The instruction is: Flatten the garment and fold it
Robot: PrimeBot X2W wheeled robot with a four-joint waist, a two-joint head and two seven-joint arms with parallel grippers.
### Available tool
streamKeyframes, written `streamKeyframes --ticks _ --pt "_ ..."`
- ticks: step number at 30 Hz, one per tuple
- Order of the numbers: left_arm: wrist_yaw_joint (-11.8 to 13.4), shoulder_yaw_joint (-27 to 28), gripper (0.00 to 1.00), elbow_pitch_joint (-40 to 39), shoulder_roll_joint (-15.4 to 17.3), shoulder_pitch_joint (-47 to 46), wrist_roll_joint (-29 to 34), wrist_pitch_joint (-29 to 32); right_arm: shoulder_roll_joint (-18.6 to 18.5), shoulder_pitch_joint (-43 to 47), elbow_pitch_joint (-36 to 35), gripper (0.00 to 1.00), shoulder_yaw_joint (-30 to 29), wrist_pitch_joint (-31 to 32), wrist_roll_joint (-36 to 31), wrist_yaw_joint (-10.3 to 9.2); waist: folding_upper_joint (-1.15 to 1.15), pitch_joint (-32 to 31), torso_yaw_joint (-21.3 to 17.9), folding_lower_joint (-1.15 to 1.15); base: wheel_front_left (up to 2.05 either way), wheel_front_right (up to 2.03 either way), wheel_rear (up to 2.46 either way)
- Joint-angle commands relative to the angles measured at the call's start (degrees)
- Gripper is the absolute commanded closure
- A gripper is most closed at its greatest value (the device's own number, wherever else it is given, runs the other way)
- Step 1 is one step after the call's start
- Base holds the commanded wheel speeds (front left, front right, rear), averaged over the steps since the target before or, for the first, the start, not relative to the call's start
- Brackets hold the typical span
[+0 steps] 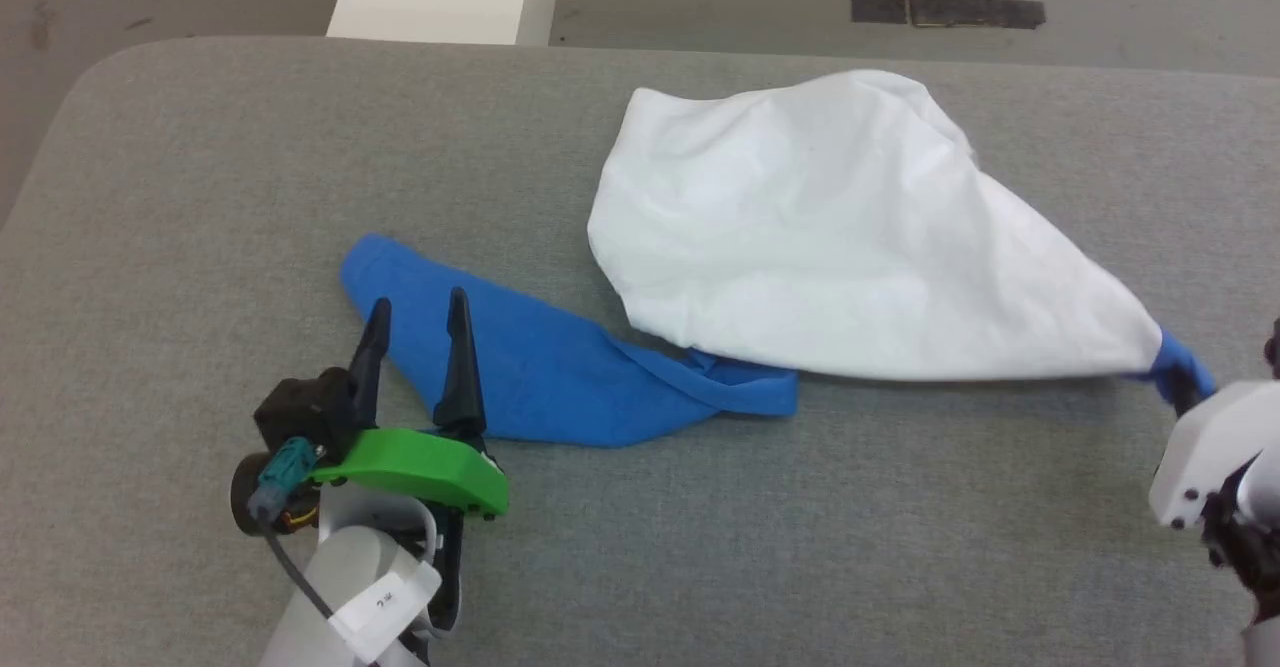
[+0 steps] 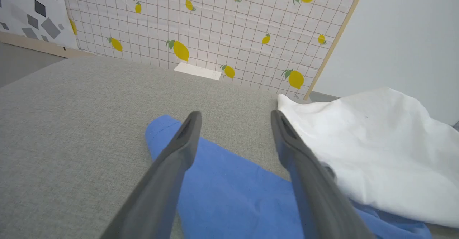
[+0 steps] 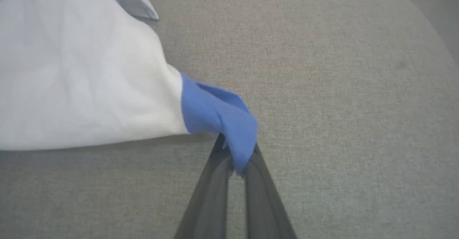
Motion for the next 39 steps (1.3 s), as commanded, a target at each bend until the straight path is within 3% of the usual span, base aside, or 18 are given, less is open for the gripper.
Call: streamKeyframes --ticks 1,2,7,12,25,26,27,28,35,39 --pt "-0.5 -0.4 0.00 0.5 0.0 0.8 0.1 0.7 1.4 0.9 -0.9 0.78 -0.6 0.7 -0.5 -0.08 0.00 -0.4 -0.6 0.00 0.00 0.00 0.00" --pt "-0.8 -0.9 0.00 1.0 0.0 0.8 -0.1 1.7 2.3 1.2 -1.7 0.00 -1.3 0.6 -0.4 -0.08 0.00 -0.6 -0.8 0.00 0.00 0.00 0.00" --pt "-3.7 -6.2 0.00 2.4 -0.6 -0.7 -0.6 9.8 5.1 2.1 -4.7 0.00 -4.9 -0.8 -1.0 -0.08 0.00 -1.3 -1.2 0.00 0.00 0.00 0.00" --pt "-6.4 -13.4 0.00 4.8 -1.6 -5.1 -0.8 22.8 6.3 2.7 -7.2 0.00 -8.4 -1.4 -1.9 -0.08 0.00 -1.1 -1.8 0.00 0.00 0.00 0.00" --pt "-3.4 -20.7 0.00 18.3 -2.7 -16.9 -0.4 42.7 7.8 2.4 -8.3 0.00 -9.3 -2.1 -2.1 -0.08 0.00 2.0 -7.2 0.00 0.00 0.00 0.00" --pt "-3.3 -20.9 0.15 18.8 -2.7 -17.0 -0.8 43.8 7.8 2.4 -8.2 0.00 -9.4 -2.3 -2.1 -0.08 0.00 2.1 -7.4 0.00 0.00 0.00 0.00" --pt "-3.4 -21.1 0.62 19.1 -2.8 -17.1 -1.2 44.4 7.9 2.5 -8.1 0.00 -9.6 -2.5 -2.1 -0.08 0.00 2.1 -7.5 0.00 0.00 0.00 0.00" --pt "-3.4 -21.1 1.00 19.2 -2.8 -17.1 -1.8 44.6 8.0 2.6 -8.0 0.00 -9.9 -2.7 -2.2 -0.08 0.00 2.2 -7.6 0.00 0.00 0.00 0.00" --pt "-3.1 -17.9 1.00 15.3 -2.1 -13.8 -7.2 43.8 8.3 3.6 -6.4 0.00 -11.5 -3.9 -3.1 -0.08 0.00 0.2 -5.6 0.00 0.00 0.00 0.00" --pt "-1.5 -14.1 1.00 8.3 2.4 -9.5 -10.1 46.6 8.4 4.4 -5.1 0.00 -11.6 -4.6 -3.7 -0.08 0.00 -2.0 -2.9 0.00 0.00 0.00 0.00"
